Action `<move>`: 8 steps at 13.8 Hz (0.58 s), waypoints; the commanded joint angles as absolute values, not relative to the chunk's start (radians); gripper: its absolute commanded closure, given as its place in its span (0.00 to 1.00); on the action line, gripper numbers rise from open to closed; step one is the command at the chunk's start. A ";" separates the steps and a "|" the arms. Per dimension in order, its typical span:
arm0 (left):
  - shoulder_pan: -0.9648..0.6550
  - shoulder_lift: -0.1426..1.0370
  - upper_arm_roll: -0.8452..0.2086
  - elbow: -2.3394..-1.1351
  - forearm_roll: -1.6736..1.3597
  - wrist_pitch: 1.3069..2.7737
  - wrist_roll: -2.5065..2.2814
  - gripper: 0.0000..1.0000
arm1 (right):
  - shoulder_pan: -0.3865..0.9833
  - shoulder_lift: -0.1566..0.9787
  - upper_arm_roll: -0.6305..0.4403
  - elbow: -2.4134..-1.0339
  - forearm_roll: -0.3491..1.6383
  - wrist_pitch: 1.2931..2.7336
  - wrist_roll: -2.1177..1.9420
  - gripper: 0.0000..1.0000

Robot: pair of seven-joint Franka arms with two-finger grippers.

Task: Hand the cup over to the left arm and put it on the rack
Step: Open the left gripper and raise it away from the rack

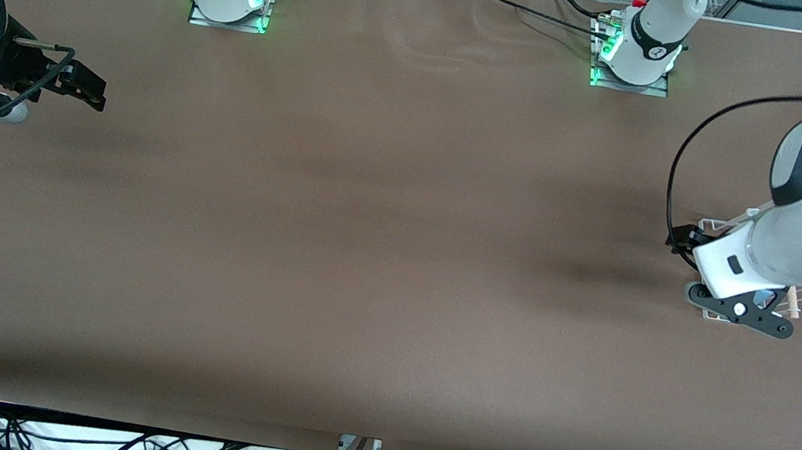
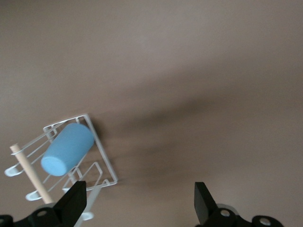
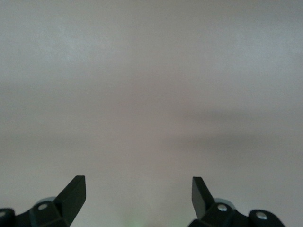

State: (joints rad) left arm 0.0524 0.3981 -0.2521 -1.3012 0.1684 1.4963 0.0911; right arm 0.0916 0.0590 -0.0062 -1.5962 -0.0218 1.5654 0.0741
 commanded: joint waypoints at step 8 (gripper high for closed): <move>-0.029 -0.006 -0.118 -1.744 -0.012 1.810 -0.130 0.00 | 0.091 0.055 -0.006 -1.585 -0.025 1.549 0.071 0.01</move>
State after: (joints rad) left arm -0.0047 0.0599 -0.1472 -1.6689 0.0143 1.7611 -0.1130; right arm 0.0915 0.0590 -0.0062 -1.5958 -0.0218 1.5651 0.0741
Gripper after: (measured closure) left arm 0.000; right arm 0.009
